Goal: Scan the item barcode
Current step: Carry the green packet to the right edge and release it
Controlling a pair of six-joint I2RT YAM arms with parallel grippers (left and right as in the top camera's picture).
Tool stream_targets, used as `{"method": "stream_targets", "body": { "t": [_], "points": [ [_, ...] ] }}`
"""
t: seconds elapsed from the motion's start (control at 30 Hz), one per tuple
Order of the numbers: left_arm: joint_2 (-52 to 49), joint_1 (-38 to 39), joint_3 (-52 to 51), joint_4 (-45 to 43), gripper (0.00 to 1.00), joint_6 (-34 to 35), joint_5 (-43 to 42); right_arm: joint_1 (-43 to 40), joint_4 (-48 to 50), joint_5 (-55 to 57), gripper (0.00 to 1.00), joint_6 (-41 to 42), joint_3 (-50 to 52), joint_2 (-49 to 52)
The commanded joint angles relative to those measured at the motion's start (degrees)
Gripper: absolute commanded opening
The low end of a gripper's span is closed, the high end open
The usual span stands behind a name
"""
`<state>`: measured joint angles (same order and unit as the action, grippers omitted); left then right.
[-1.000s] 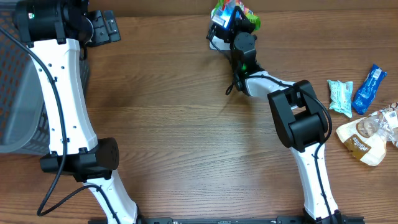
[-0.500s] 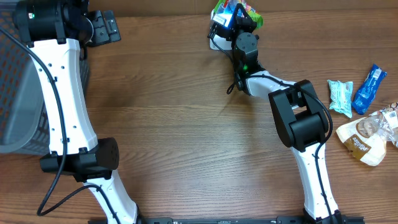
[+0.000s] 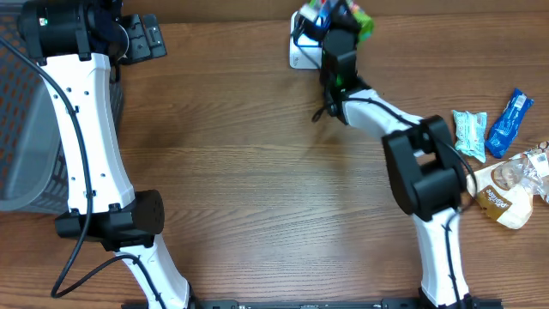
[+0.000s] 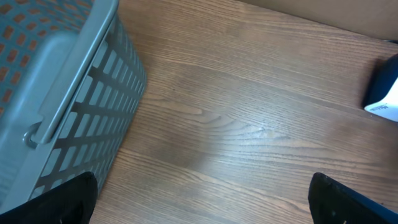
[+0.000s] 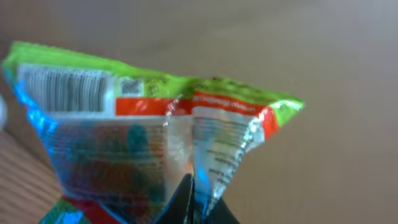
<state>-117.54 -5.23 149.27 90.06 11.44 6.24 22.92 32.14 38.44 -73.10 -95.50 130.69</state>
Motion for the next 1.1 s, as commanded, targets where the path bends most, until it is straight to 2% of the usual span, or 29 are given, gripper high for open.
{"method": "stream_targets", "body": {
  "t": [0.0, 0.03, 0.07, 0.13, 0.27, 0.37, 0.43, 0.53, 0.67, 0.7, 0.8, 0.83, 0.87, 0.93, 1.07],
  "points": [
    [1.38, 0.39, 0.57, -0.07, 1.00, -0.72, 0.15, 0.33, -3.72, 23.06, 0.04, 21.57, -1.86, -14.64],
    [1.38, 0.39, 0.57, -0.07, 1.00, -0.72, 0.15, 0.33, -4.15, 27.43, 0.04, 23.93, -1.86, -15.87],
    [1.38, 0.39, 0.57, -0.07, 1.00, -0.72, 0.15, 0.31, -5.81, 40.11, 0.04, 30.73, -1.86, -18.69],
    [1.38, 0.39, 0.57, -0.07, 1.00, -0.74, 0.15, 0.26, -8.41, 51.43, 0.03, 35.95, -1.86, -20.46],
    [1.38, 0.39, 0.57, -0.07, 1.00, -0.72, 0.15, 0.81, -20.57, 51.71, 0.03, 38.38, -0.20, -22.16],
    [1.38, 0.39, 0.57, -0.07, 1.00, -0.72, 0.15, 0.92, -33.68, 47.98, 0.03, 47.56, 1.40, -22.16],
    [1.38, 0.39, 0.57, -0.07, 1.00, -0.72, 0.15, 0.98, -44.22, 42.23, 0.03, 53.96, 1.49, -22.16],
    [1.40, 0.39, 0.57, -0.07, 1.00, -0.74, 0.15, 0.96, -67.89, 24.61, 0.03, 67.54, 1.49, -23.26],
    [1.38, 0.39, 0.57, -0.07, 1.00, -0.72, 0.15, -1.05, -82.82, 2.64, 0.04, 82.20, 1.46, -27.93],
    [1.38, 0.39, 0.57, -0.07, 1.00, -0.72, 0.15, -1.86, -84.35, -1.62, 0.04, 83.76, 1.46, -29.22],
    [1.38, 0.39, 0.57, -0.07, 1.00, -0.72, 0.15, -8.72, -88.54, -24.50, 0.04, 85.37, 1.46, -36.98],
    [1.38, 0.39, 0.57, -0.07, 1.00, -0.72, 0.15, -10.56, -88.98, -28.46, 0.04, 85.35, 1.46, -38.27],
    [1.38, 0.39, 0.57, -0.07, 1.00, -0.74, 0.15, -15.34, -89.99, -36.89, 0.04, 85.35, 1.46, -40.98],
    [1.38, 0.39, 0.57, -0.07, 1.00, -0.72, 0.15, -23.71, -91.95, -46.99, 0.04, 85.35, 1.49, -43.63],
    [1.38, 0.39, 0.57, -0.07, 1.00, -0.72, 0.15, -39.19, -96.85, -53.92, 0.04, 85.33, 2.89, -43.41]
  ]
}}
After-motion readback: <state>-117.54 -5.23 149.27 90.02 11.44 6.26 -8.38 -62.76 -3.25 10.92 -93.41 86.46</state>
